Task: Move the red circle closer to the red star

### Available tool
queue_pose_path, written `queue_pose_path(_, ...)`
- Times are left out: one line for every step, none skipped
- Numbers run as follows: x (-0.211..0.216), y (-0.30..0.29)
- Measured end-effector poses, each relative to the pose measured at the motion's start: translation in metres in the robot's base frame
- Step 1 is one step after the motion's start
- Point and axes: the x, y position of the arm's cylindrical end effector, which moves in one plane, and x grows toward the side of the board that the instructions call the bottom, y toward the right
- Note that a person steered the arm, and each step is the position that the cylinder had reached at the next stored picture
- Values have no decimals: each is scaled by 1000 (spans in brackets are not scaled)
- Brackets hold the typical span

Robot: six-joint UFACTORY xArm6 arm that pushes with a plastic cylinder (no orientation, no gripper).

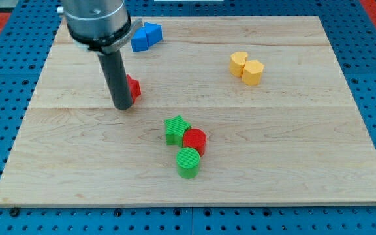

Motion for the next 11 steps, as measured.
queue_pose_path(-17, -39)
queue_pose_path(-8, 6)
queue_pose_path(-3, 107)
queue_pose_path(-2, 194)
queue_pose_path(64, 268)
queue_pose_path(101, 218)
queue_pose_path(110, 176)
queue_pose_path(98, 136)
queue_pose_path(89, 75)
queue_pose_path(87, 19)
queue_pose_path(101, 8)
